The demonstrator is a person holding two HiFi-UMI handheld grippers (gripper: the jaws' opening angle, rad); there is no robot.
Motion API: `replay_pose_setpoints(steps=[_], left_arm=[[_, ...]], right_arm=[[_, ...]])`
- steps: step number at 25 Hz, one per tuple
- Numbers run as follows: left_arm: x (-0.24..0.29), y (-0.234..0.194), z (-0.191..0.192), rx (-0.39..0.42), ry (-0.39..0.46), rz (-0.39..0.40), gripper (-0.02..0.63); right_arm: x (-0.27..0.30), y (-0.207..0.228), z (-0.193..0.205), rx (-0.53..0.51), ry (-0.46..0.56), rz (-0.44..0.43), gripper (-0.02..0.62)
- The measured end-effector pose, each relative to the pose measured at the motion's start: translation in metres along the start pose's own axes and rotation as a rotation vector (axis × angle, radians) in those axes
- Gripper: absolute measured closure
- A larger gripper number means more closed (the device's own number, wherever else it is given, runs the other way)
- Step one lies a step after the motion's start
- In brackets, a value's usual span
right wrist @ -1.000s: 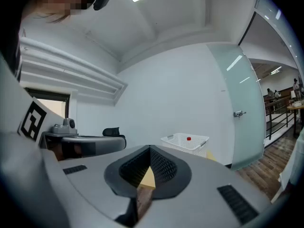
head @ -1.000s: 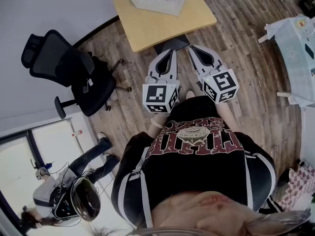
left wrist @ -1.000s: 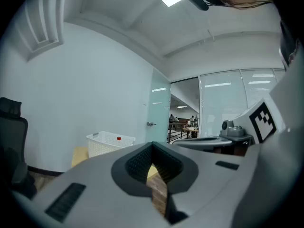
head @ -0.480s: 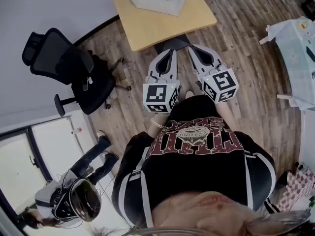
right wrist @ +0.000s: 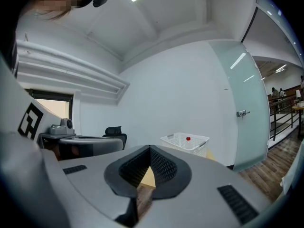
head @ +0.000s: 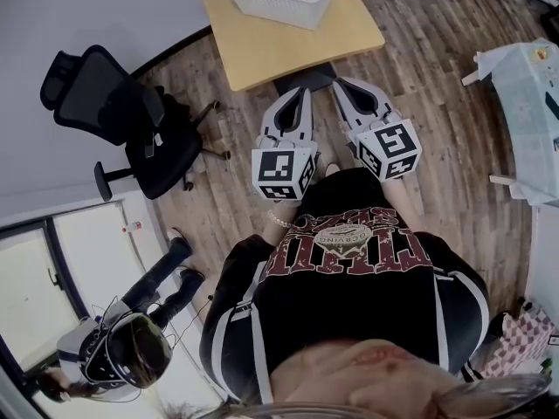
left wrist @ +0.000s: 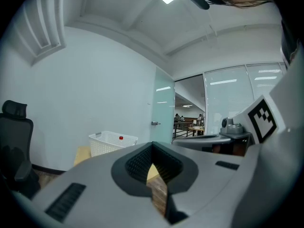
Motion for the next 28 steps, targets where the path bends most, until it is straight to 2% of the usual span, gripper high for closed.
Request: replay_pose_setpoints(steps=[14, 28], left_arm=[[0.018, -0.004, 0.0, -0.002, -0.005, 0.004, 0.565], [0.048, -0.039, -0.004, -0.019, -0.026, 0.023, 0.565]], right_arm=[[0.009, 0.012, -0.001, 0.017, -0.003, -0.016, 0.578], [0.051, 0.024, -0.007, 0.012, -0.016, 0.005, 0.578]])
Point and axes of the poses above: the fingertips, and each gripper's own axes: x forward along the fingers, y to its right, z out of its underside, the point moved 9 cm from there along -x, backward along the fingers, and after that the axes turned 5 degrees about -z, right-handed, at the moved point
